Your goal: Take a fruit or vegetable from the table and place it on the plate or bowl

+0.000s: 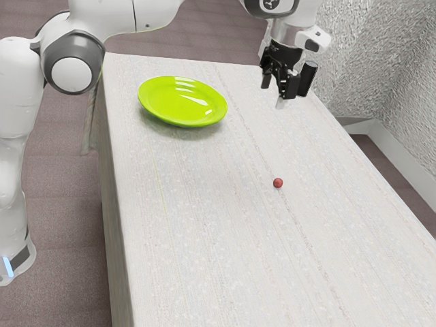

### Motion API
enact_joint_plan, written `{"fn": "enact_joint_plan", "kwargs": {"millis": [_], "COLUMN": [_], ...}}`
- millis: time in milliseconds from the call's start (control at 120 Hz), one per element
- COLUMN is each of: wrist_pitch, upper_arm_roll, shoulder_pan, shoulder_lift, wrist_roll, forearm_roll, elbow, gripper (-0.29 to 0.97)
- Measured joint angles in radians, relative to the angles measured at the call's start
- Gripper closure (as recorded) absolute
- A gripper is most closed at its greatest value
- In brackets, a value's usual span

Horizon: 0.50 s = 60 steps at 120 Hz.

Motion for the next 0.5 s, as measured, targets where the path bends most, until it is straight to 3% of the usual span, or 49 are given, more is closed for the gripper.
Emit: {"fn": "enact_joint_plan", "kwargs": {"millis": [167,500], "wrist_pitch": [0.032,0.188], "upper_arm_roll": [-0.010,-0.041], "shoulder_pan": [-0.012,-0.008], "shoulder_lift": [0.022,0.240], "wrist_roll": [-0.009,-0.016], "forearm_roll": [-0.001,0.002], "elbow": [0.001,0.000], "gripper": [0.00,0.00]}}
